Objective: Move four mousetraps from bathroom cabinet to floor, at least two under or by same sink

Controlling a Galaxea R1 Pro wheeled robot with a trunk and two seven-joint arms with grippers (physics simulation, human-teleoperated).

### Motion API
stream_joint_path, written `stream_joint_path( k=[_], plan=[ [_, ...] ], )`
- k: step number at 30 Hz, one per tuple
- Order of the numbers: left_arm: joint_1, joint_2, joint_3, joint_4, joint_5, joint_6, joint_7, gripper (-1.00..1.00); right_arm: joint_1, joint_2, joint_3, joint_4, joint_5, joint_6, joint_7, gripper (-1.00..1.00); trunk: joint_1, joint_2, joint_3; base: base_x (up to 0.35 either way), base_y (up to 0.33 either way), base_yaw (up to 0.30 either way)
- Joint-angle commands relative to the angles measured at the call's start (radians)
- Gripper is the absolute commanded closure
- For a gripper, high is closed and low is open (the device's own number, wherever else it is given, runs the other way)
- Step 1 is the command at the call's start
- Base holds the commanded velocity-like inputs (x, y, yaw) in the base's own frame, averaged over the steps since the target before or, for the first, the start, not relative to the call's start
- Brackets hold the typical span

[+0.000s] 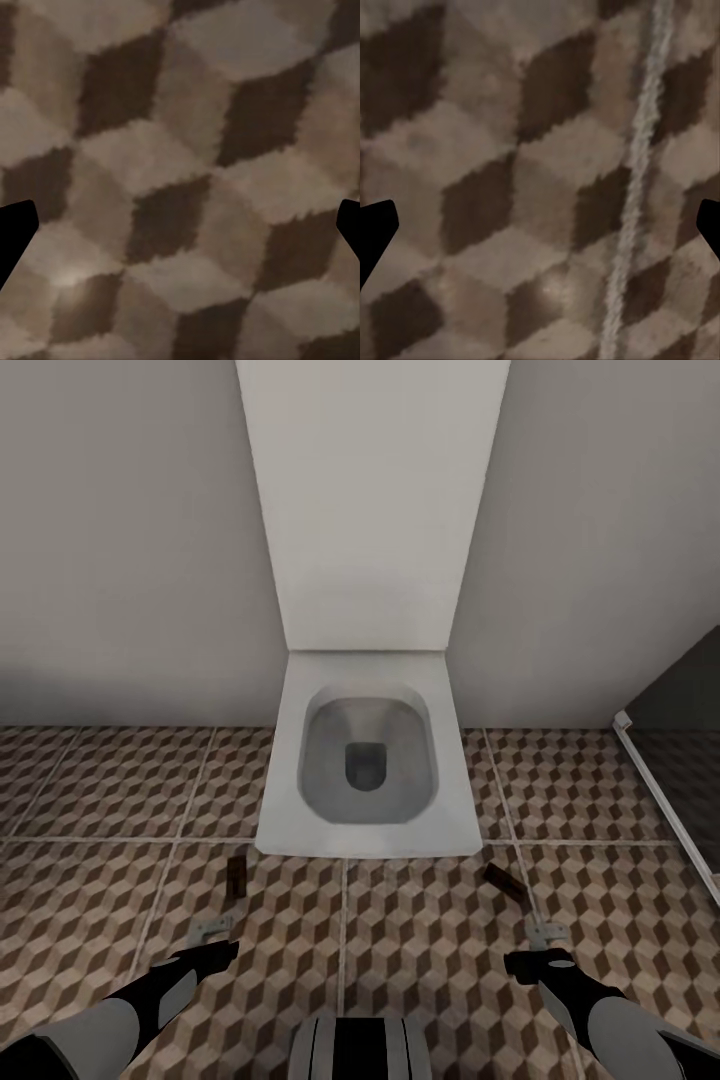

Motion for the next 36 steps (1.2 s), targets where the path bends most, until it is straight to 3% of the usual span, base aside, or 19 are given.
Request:
stream_joint_path(
  k=[1, 15, 36],
  plan=[
    [0.000, 0.001, -0.008, -0.002, 0.008, -0.001, 0.003, -1.00, 0.000, 0.000, -0.008, 0.001, 0.010, -0.001, -0.002, -1.00, 0.000, 0.000, -0.001, -0.009, 0.000, 0.000],
    [0.000, 0.001, -0.008, -0.002, 0.009, 0.000, 0.005, -1.00, 0.000, 0.000, -0.008, 0.001, 0.011, -0.005, -0.002, -1.00, 0.000, 0.000, -0.001, -0.047, 0.000, 0.000],
    [0.000, -0.004, -0.007, 0.002, 0.009, 0.001, 0.004, -1.00, 0.000, 0.001, -0.007, 0.001, 0.011, -0.004, -0.001, -1.00, 0.000, 0.000, -0.001, -0.313, 0.000, 0.000]
  ],
)
